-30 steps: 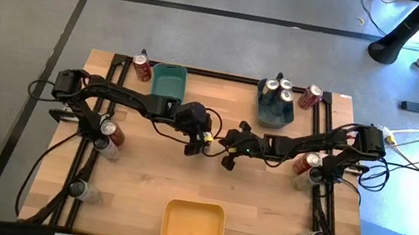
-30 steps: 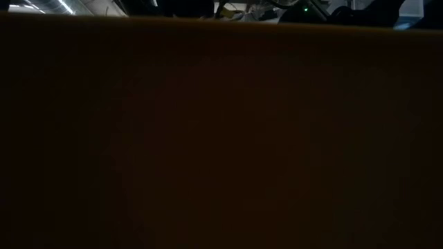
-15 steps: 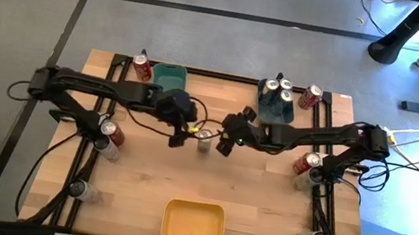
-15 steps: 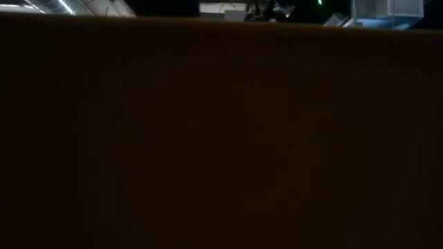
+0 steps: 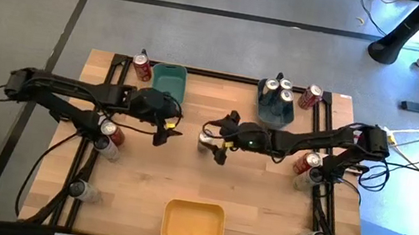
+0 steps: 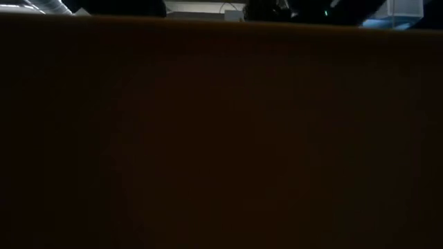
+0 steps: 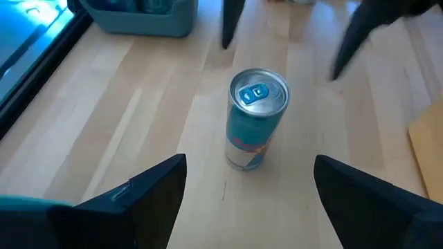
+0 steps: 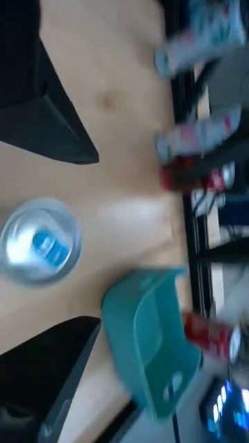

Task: Sort soda cans
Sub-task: Put the blue soda can into the blue bin

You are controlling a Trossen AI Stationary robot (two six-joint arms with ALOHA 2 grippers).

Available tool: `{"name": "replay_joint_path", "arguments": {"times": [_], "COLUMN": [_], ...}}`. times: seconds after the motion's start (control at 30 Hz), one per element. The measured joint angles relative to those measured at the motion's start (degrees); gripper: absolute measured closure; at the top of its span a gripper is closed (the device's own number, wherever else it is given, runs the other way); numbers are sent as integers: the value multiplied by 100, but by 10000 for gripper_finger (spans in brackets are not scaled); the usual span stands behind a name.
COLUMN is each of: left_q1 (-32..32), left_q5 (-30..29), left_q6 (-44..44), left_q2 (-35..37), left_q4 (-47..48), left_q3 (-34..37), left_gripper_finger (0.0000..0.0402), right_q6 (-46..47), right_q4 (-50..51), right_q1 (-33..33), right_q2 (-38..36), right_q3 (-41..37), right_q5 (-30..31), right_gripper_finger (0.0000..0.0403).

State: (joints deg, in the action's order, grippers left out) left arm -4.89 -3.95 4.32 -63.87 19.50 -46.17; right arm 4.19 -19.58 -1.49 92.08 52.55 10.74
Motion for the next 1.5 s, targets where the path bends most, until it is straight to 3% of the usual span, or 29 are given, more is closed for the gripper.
{"name": "replay_joint_path", "arguments": {"times": [0.13, 0.37, 0.8, 0.93, 1.1, 1.17, 1.3, 1.5], "left_q1": [-3, -3, -14, -14, -14, -14, -14, -14], "left_q5": [0, 0, 0, 2, 2, 2, 2, 1], "left_q6": [-13, -20, -22, -50, -51, -40, -1, 6], "left_q2": [7, -14, -14, -14, -14, -16, -18, -20], "left_q4": [-104, -228, -256, -257, -259, -257, -261, -271], "left_q3": [93, 91, 91, 91, 91, 91, 91, 91], "left_gripper_finger": [96, 95, 95, 95, 95, 95, 95, 95], "right_q6": [24, 67, 323, 306, 306, 291, 258, 2], "right_q4": [-550, -1029, -1681, -1682, -1600, -1381, -781, 776], "right_q1": [2, -2, 1, -5, -2, -2, 2, 3], "right_q2": [154, 522, 1197, 1197, 1184, 1045, 445, -850], "right_q3": [-333, -382, -382, -382, -380, -384, -393, -384], "right_q5": [486, 263, 553, 616, 619, 621, 685, 1711], "right_gripper_finger": [24, 24, 27, 65, 160, 185, 185, 185]}}
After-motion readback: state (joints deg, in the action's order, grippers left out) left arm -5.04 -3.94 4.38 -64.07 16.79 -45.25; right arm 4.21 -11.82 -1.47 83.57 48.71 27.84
